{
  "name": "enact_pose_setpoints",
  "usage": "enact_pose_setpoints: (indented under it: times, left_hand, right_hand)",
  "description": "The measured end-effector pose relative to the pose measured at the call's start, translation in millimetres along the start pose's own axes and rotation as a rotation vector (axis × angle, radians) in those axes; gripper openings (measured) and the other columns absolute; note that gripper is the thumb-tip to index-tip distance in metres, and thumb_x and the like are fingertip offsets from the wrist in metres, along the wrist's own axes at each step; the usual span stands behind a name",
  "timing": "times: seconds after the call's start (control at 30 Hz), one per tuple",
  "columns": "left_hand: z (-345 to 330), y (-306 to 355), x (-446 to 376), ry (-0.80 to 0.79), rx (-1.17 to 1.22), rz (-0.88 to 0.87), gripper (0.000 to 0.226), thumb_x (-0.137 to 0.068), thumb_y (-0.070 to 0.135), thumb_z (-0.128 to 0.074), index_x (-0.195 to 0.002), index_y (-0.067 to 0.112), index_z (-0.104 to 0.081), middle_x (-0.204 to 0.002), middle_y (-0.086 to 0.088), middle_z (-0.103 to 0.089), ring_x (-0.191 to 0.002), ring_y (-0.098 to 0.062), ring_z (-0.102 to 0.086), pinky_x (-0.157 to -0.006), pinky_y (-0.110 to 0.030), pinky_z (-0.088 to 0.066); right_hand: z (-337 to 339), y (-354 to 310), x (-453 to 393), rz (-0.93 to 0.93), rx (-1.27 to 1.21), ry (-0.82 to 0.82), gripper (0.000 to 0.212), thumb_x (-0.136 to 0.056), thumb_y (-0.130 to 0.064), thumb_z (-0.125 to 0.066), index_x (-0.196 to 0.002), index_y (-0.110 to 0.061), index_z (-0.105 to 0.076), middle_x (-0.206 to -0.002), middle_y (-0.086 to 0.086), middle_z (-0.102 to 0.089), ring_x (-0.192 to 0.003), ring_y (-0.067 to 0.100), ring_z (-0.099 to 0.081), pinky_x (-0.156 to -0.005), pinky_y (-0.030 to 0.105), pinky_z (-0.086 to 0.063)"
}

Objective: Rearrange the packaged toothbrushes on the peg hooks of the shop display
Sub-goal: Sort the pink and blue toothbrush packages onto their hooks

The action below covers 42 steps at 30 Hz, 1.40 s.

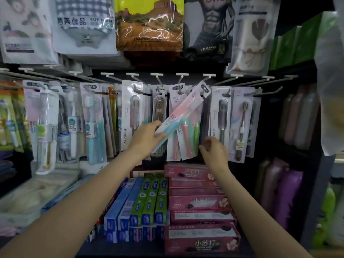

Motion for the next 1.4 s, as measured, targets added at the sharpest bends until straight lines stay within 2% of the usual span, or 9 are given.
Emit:
enact_pose_setpoints:
  times: [0.2, 0.33, 0.47, 0.63, 0.8, 1.03, 1.2, 1.3, 1.4]
  left_hand:
    - [4.8, 1.6, -0.6, 0.022, -0.112, -0.075, 0.023, -0.091, 0.026, -0.055, -0.107, 0.01, -0.055, -0.081, 0.005, -0.052, -0.065, -0.013, -0.051, -0.048, -0.018, -0.032]
    - [7.0, 3.5, -0.7, 0.011, -0.122, -0.091, 0.022, -0.092, 0.026, -0.055, -0.107, 0.009, -0.054, -0.085, -0.005, -0.061, -0.067, -0.019, -0.056, -0.053, -0.027, -0.04]
    - [7.6, 4.1, -0.8, 0.028, -0.154, -0.103, 0.018, -0.092, 0.024, -0.054, -0.102, 0.009, -0.053, -0.076, 0.003, -0.051, -0.062, -0.014, -0.049, -0.046, -0.021, -0.03]
    - [5.1, 4.0, -1.7, 0.039, -0.203, -0.113, 0.021, -0.093, 0.024, -0.054, -0.108, 0.01, -0.053, -0.089, -0.004, -0.059, -0.07, -0.015, -0.05, -0.053, -0.026, -0.039]
    - [-3.1, 4.5, -0.4, 0.023, -0.194, -0.096, 0.024, -0.094, 0.025, -0.052, -0.112, 0.01, -0.05, -0.095, -0.009, -0.062, -0.07, -0.017, -0.049, -0.058, -0.028, -0.038]
    - [-15.7, 10.7, 9.8, -0.038, -0.052, -0.103, 0.032, -0.093, 0.026, -0.053, -0.12, 0.008, -0.05, -0.105, -0.007, -0.063, -0.074, -0.015, -0.054, -0.062, -0.025, -0.044]
    - [-29.5, -15.3, 30.7, -0.104, -0.045, -0.072, 0.024, -0.091, 0.015, -0.054, -0.114, 0.014, -0.049, -0.099, -0.003, -0.065, -0.086, -0.016, -0.061, -0.071, -0.028, -0.049]
    - [-14.8, -35.2, 44.4, -0.022, -0.018, -0.098, 0.022, -0.089, 0.012, -0.054, -0.111, 0.015, -0.052, -0.091, 0.0, -0.064, -0.083, -0.017, -0.06, -0.073, -0.038, -0.052]
    - [20.6, -54.1, 57.8, 0.13, 0.072, -0.156, 0.018, -0.089, 0.007, -0.054, -0.106, 0.008, -0.056, -0.089, -0.002, -0.062, -0.079, -0.016, -0.059, -0.073, -0.036, -0.05]
  right_hand:
    - [-34.1, -3.6, -24.5, -0.31, -0.197, -0.149, 0.071, -0.09, -0.021, -0.06, -0.144, -0.001, -0.018, -0.138, 0.019, -0.042, -0.124, 0.032, -0.045, -0.099, 0.037, -0.039]
    - [-45.3, -2.9, -21.1, -0.311, -0.155, -0.081, 0.049, -0.091, -0.013, -0.058, -0.131, 0.001, -0.033, -0.122, 0.019, -0.054, -0.109, 0.032, -0.055, -0.084, 0.034, -0.046]
    - [-36.8, -5.1, 6.0, -0.208, -0.146, -0.007, 0.038, -0.091, -0.011, -0.057, -0.123, -0.002, -0.038, -0.098, 0.011, -0.054, -0.086, 0.026, -0.057, -0.075, 0.036, -0.05]
    - [10.7, 6.9, 22.8, -0.113, -0.087, 0.119, 0.039, -0.087, -0.012, -0.062, -0.121, -0.004, -0.045, -0.098, 0.008, -0.058, -0.074, 0.018, -0.052, -0.062, 0.026, -0.042]
    - [47.1, 22.0, 15.9, -0.1, 0.008, 0.159, 0.023, -0.085, -0.014, -0.064, -0.102, -0.004, -0.052, -0.076, -0.001, -0.053, -0.067, 0.02, -0.051, -0.049, 0.025, -0.034]
    - [35.4, 28.7, 22.7, -0.136, -0.06, 0.051, 0.026, -0.084, -0.015, -0.066, -0.103, -0.009, -0.05, -0.089, 0.004, -0.055, -0.072, 0.017, -0.051, -0.053, 0.023, -0.039]
    - [19.2, 10.8, 34.7, -0.027, -0.024, 0.085, 0.039, -0.081, -0.007, -0.068, -0.112, 0.0, -0.046, -0.092, 0.008, -0.05, -0.088, 0.028, -0.054, -0.074, 0.033, -0.044]
    - [13.6, -22.1, 37.9, 0.123, 0.099, 0.192, 0.038, -0.082, -0.005, -0.066, -0.115, 0.003, -0.048, -0.11, 0.019, -0.048, -0.103, 0.032, -0.048, -0.085, 0.034, -0.039]
    - [-6.3, -71.2, 40.4, 0.258, 0.08, 0.214, 0.031, -0.083, -0.001, -0.063, -0.111, 0.004, -0.051, -0.111, 0.022, -0.047, -0.101, 0.034, -0.047, -0.085, 0.033, -0.037]
Point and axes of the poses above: each hand's wrist, its own x-axis away from the middle knuckle, its own z-axis out of the back of the hand, y = z × x, the point moved 5 cm from there along -x, towards the middle knuckle
